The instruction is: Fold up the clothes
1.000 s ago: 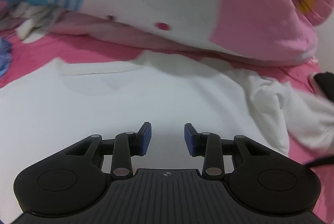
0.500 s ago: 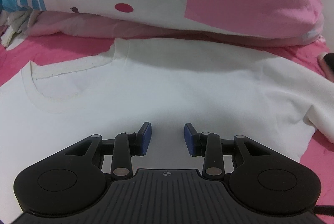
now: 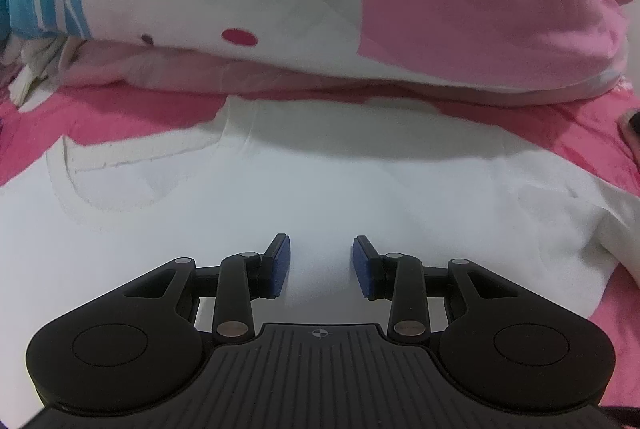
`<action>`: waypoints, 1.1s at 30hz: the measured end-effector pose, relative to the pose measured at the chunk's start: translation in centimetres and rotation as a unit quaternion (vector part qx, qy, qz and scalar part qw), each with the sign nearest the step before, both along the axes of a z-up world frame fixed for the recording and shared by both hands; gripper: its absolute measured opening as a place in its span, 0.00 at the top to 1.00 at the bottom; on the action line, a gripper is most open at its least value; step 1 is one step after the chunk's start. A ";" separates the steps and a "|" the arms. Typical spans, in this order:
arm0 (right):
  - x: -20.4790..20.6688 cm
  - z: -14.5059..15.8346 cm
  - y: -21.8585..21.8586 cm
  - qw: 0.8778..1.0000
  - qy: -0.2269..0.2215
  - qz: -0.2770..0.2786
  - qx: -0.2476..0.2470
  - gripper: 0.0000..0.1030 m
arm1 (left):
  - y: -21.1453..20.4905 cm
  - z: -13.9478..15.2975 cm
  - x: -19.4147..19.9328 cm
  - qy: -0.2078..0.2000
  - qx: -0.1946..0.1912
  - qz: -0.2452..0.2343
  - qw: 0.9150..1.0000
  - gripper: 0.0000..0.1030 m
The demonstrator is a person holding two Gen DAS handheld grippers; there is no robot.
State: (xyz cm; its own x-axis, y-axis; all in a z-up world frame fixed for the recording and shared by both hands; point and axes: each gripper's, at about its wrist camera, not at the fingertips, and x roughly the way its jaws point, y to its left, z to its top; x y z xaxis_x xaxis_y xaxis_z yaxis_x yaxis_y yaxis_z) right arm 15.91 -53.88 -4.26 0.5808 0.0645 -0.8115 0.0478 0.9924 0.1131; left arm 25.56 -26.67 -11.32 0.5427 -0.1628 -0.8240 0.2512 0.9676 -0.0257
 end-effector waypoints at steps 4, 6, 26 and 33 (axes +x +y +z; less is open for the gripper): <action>5.7 -5.0 0.6 0.997 0.056 0.021 0.039 0.64 | -0.6 0.0 -0.1 -0.006 -0.002 -0.013 1.000 0.66; 6.9 -7.0 1.1 0.997 0.076 0.033 0.013 0.75 | -1.0 -0.2 -0.3 -0.007 -0.003 -0.021 1.000 0.66; -25.2 2.4 -18.5 0.869 0.095 -0.478 0.080 0.41 | -0.1 -0.2 -1.6 0.006 -0.005 -0.044 0.999 0.66; -31.2 -1.2 -18.6 0.818 0.069 -0.527 0.220 0.38 | -0.4 -0.3 -2.9 0.014 0.005 -0.065 0.998 0.66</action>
State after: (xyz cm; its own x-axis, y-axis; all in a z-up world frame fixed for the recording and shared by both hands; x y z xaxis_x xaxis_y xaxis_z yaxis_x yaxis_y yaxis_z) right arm -15.29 -72.43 -5.48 0.4068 -0.1088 -0.9070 0.8931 0.2560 0.3699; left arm 22.70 -27.08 -11.64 0.4944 -0.2226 -0.8402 0.3748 0.9268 -0.0250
